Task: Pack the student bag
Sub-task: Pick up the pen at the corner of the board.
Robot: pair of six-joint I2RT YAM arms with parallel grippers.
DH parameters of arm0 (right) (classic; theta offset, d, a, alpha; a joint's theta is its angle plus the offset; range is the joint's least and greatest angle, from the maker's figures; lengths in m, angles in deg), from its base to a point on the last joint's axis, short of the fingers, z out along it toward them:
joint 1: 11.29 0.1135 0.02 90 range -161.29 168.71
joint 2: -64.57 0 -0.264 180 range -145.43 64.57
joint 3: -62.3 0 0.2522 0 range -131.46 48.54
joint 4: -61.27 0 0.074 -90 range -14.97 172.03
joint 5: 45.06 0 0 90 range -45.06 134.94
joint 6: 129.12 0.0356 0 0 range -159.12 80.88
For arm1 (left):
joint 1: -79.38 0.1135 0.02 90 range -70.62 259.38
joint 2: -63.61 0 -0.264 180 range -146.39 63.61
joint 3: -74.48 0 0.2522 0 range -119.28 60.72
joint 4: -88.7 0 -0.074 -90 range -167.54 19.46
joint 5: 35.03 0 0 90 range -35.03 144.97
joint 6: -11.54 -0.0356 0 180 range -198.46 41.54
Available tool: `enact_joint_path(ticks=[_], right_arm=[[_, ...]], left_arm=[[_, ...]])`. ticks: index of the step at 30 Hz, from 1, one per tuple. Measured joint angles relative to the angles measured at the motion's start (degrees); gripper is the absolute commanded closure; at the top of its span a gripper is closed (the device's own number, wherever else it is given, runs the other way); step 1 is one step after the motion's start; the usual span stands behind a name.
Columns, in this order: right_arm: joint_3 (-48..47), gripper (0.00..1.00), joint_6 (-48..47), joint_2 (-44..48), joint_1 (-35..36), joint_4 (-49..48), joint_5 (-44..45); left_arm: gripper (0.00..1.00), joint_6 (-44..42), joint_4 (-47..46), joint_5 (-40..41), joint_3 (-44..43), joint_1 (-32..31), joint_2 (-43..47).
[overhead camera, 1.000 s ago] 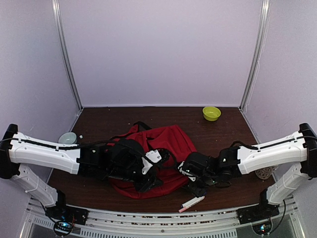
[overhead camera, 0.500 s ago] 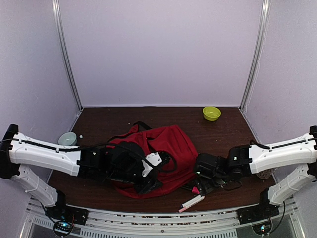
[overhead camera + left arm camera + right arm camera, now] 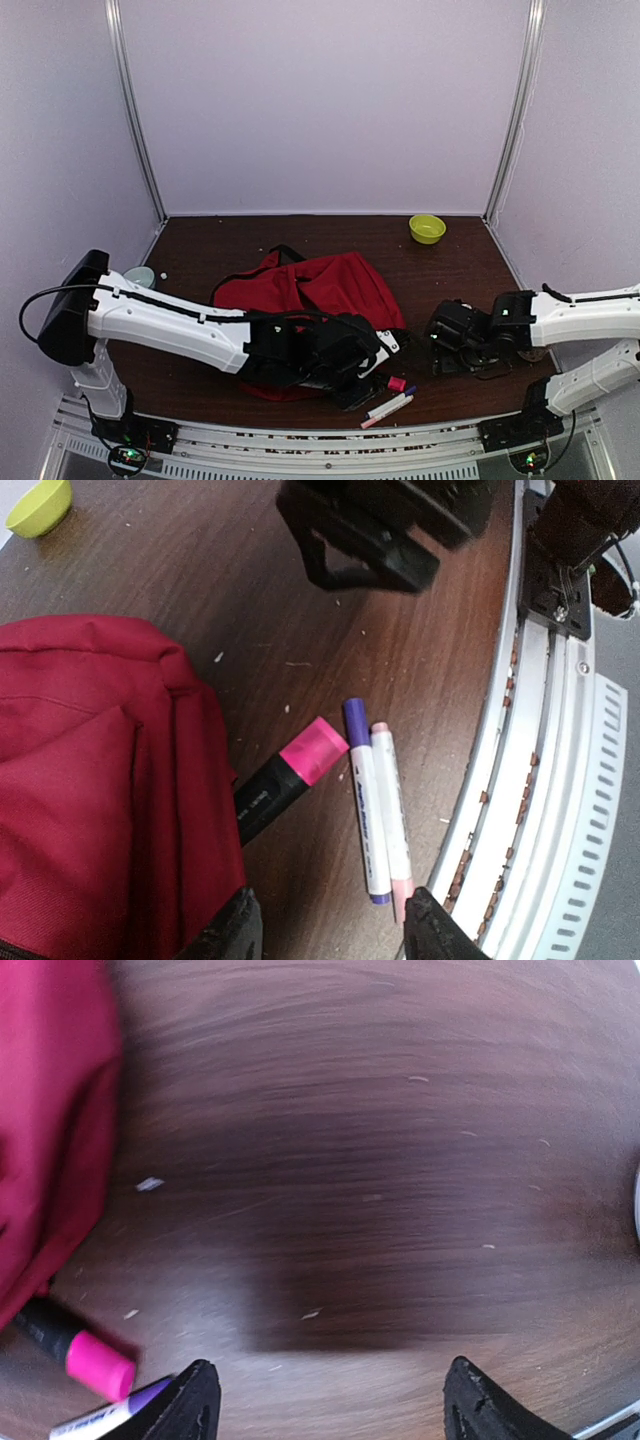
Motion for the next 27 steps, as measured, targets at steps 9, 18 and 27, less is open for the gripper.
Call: enact_joint_path(ticks=[9, 18, 27], right_arm=[[12.9, 0.24, 3.1, 15.1, -11.4, -5.6, -5.5], [12.2, 0.25, 3.0, 14.6, -12.0, -9.1, -8.4], [11.4, 0.25, 3.0, 15.2, -12.0, -9.5, -9.5]], left_arm=[[0.46, -1.4, 6.1, -0.5, -5.9, -1.4, -6.8], [0.45, -7.7, 18.1, -2.2, -23.1, -1.1, -17.1], [0.54, -9.8, 24.9, -2.3, -25.0, 0.2, -22.8]])
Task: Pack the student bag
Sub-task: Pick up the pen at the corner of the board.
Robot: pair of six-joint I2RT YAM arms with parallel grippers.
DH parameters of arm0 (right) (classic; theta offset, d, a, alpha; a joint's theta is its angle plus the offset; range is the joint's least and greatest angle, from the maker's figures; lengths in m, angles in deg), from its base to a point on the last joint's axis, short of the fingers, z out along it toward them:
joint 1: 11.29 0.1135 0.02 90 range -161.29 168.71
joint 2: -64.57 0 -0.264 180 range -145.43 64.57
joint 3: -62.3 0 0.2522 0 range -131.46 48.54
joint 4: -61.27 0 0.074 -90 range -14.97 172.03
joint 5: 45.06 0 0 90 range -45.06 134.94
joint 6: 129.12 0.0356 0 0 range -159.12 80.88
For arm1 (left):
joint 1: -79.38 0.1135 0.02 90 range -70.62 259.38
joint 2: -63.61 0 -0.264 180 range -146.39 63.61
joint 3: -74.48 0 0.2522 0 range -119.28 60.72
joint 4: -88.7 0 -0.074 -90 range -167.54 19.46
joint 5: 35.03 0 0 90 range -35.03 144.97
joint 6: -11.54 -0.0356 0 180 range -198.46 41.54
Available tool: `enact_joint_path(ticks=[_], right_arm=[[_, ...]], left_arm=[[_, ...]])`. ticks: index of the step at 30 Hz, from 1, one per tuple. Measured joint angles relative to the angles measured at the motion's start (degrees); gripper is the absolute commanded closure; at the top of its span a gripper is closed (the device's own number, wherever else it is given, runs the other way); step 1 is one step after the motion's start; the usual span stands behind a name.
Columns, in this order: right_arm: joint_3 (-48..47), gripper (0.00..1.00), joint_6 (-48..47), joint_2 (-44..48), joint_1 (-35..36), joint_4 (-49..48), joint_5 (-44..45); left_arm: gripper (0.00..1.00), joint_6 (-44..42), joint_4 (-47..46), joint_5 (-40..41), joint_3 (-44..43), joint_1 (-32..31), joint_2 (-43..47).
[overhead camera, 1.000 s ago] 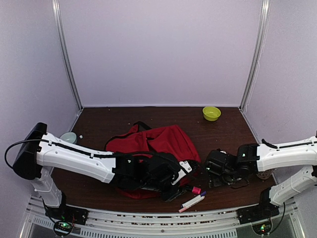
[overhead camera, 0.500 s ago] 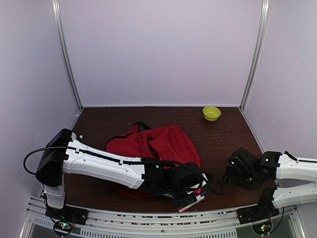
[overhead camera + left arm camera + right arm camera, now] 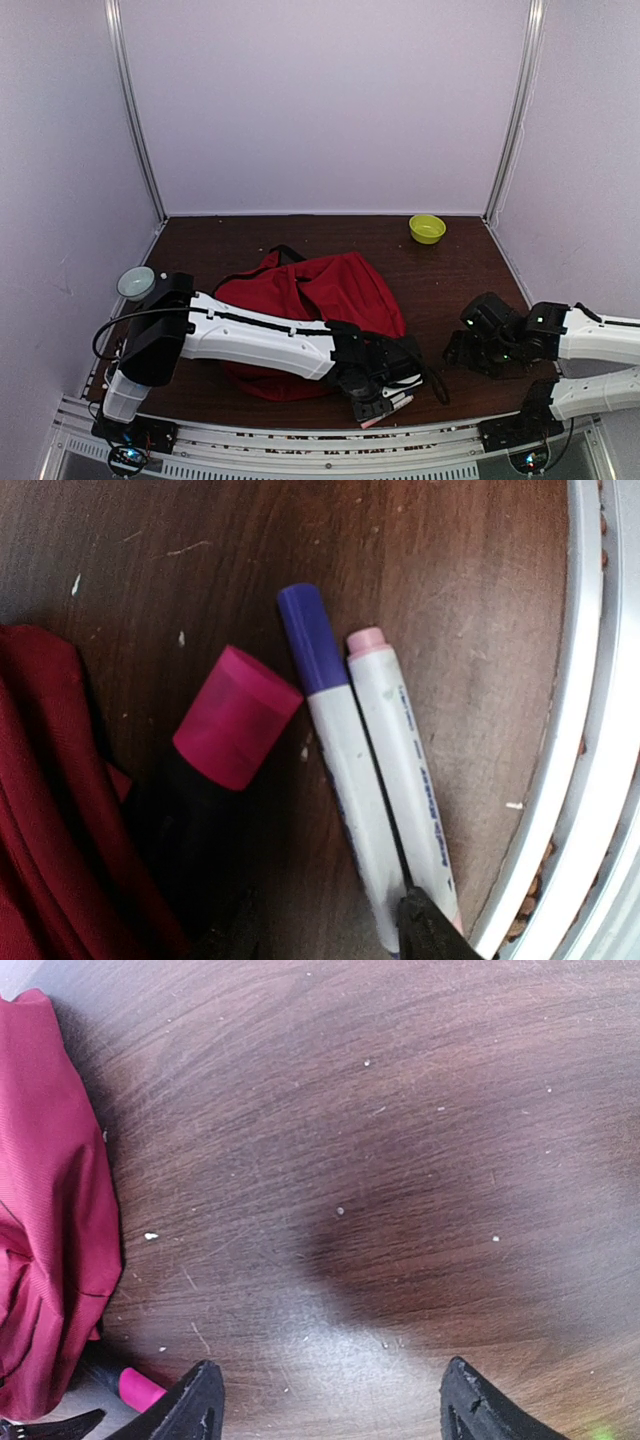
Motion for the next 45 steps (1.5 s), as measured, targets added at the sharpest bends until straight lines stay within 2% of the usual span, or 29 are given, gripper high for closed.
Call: enact_joint_path(ticks=[4, 13, 21, 28, 38, 45], right_arm=[[0.0, 0.26, 0.0, 0.9, 0.0, 0.0, -0.2], [0.0, 0.26, 0.0, 1.3, 0.0, 0.1, -0.6], [0.0, 0.26, 0.0, 1.7, 0.0, 0.1, -0.8], [0.0, 0.26, 0.0, 1.8, 0.0, 0.0, -0.9], [-1.2, 0.26, -1.1, 1.2, 0.0, -0.2, -0.9], [-5.0, 0.19, -4.1, 1.5, 0.0, -0.2, -0.2]], left_arm=[[0.55, 0.3, 0.0, 0.0, -1.3, 0.0, -1.3], [0.69, 0.5, -0.1, -0.2, -1.4, 0.0, -1.5], [0.73, 0.6, -0.4, -1.2, -1.4, 0.4, -2.3], [1.0, 0.7, -0.6, -1.9, -1.4, 0.8, -2.4], [1.0, 0.0, -3.5, -2.0, -1.1, 1.0, -2.4], [1.0, -0.1, -5.3, -1.8, -0.7, 2.1, -1.9]])
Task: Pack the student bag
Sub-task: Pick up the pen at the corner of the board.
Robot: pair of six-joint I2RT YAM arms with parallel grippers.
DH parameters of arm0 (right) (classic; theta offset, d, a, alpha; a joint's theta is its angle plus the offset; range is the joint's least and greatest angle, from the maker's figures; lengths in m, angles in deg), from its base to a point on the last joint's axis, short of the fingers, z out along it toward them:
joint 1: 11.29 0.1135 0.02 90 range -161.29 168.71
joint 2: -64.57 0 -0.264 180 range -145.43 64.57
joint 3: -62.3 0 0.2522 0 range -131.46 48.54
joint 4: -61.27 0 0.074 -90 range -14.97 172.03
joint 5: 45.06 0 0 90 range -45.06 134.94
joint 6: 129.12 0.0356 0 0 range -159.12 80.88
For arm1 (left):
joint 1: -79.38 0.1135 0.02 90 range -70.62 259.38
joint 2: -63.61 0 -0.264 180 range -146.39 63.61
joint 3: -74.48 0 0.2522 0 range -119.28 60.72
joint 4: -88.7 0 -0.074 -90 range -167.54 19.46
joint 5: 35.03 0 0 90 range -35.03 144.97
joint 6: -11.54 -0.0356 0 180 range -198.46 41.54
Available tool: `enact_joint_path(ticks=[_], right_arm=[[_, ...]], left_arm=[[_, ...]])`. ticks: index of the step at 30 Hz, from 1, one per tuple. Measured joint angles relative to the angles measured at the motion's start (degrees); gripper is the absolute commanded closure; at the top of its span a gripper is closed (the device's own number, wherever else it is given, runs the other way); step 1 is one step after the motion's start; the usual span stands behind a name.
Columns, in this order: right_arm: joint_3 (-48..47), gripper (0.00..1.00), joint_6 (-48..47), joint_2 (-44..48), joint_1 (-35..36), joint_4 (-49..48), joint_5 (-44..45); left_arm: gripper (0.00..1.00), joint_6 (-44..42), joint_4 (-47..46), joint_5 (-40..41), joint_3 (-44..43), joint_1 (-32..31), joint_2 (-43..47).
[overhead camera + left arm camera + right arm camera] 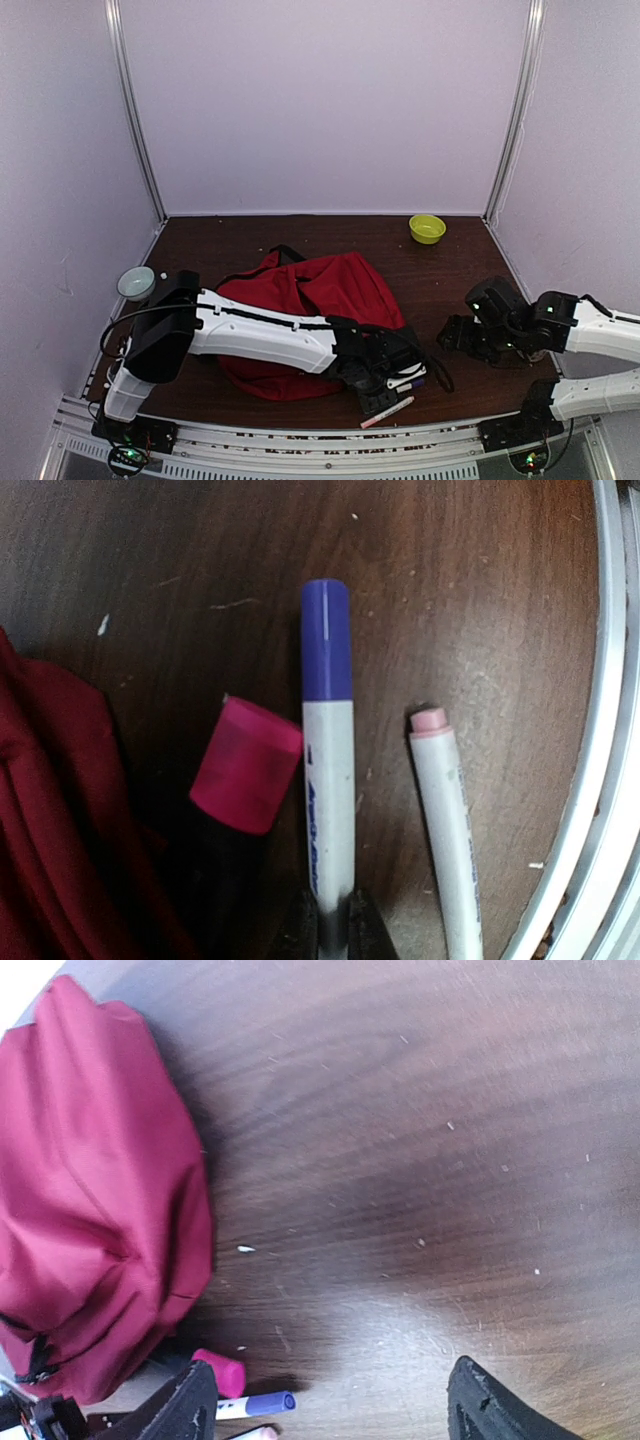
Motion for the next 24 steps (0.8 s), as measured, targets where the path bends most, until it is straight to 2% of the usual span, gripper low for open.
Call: enact_joint_path(ticks=[2, 7, 13, 20, 24], right_arm=[[-0.9, 0.18, -1.7, 0.9, 0.0, -0.1, 0.0], [-2.8, 0.06, -7.1, 6.6, 0.0, -1.7, -1.0], [-4.9, 0.05, -12.5, 12.1, 0.0, -5.2, -5.6], [-5.5, 0.08, -14.9, 11.6, -0.1, -12.8, -20.9], [-5.5, 0.19, -14.7, 8.2, -0.1, -17.2, -29.0]], left_arm=[[1.0, 0.0, -0.9, 0.2, 1.2, 0.4, 1.4], [1.0, 0.0, -3.0, 1.2, 4.5, 1.2, 8.3], [1.0, -0.8, -6.5, 3.7, 8.0, 1.6, 18.2], [1.0, -2.8, -8.5, 6.2, 12.0, 2.0, 24.0], [1.0, -3.6, -9.4, 6.8, 13.7, 2.1, 24.3]])
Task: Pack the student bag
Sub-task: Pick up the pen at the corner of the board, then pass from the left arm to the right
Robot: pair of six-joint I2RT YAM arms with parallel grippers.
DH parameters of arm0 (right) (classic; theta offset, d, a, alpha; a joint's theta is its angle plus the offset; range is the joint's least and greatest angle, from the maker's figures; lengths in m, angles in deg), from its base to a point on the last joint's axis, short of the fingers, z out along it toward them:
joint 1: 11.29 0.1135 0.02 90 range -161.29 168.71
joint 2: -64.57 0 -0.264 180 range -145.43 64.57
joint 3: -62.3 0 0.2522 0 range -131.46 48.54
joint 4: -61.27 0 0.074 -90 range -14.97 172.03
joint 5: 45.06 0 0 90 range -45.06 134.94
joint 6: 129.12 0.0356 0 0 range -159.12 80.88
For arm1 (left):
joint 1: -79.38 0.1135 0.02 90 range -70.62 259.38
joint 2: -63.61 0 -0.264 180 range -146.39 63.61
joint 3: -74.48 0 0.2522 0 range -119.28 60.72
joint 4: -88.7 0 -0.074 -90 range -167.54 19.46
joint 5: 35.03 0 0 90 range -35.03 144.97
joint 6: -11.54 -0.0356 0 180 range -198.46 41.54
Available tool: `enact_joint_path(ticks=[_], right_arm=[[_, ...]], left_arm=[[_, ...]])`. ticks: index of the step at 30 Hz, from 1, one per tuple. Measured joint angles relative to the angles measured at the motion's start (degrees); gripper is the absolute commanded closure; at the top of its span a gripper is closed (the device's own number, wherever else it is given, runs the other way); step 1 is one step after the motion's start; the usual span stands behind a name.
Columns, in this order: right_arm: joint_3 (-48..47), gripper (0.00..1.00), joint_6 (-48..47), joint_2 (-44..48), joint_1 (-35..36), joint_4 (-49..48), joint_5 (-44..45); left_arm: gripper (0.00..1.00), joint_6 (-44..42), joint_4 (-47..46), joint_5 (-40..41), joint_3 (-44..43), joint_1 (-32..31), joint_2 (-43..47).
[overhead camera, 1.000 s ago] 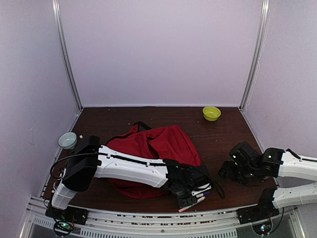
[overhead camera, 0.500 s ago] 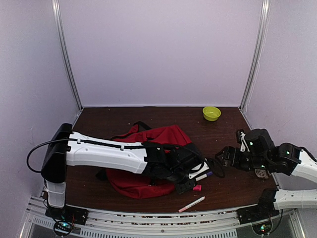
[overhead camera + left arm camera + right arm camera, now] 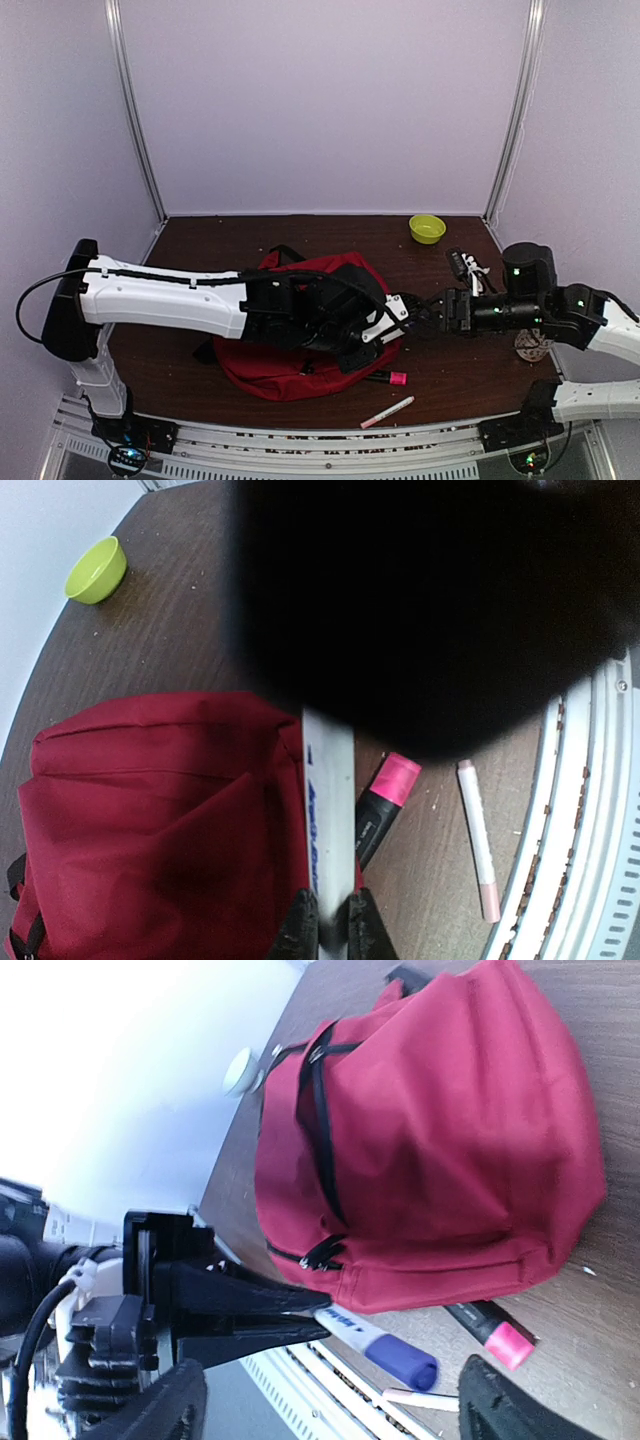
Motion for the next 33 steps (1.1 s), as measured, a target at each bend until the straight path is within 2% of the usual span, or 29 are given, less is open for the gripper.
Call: enact_joint_path(ticks=[5, 11, 14, 27, 33], right_arm=[[0.1, 0.38, 1.4, -5.0, 0.0, -4.2, -6.7], [0.8, 0.46, 2.8, -7.7, 0.0, -9.0, -11.7], [1.3, 0.53, 3.3, -9.4, 0.0, -10.9, -14.0], [1.3, 0.94, 3.6, -13.1, 0.0, -12.1, -17.1], [1.4, 1.0, 3.6, -13.2, 0.0, -12.2, -17.5]], left_arm=[[1.0, -0.5, -1.0, 0.1, 2.3, 0.0, 1.5], [1.0, -1.0, -3.5, -0.5, 5.7, 0.0, 5.4], [1.0, -1.4, -4.8, -0.9, 6.5, 0.0, 6.5], [1.0, -2.3, -6.9, -1.7, 9.1, 0.0, 7.4], [0.99, -2.4, -6.8, -1.7, 9.2, 0.0, 7.7]])
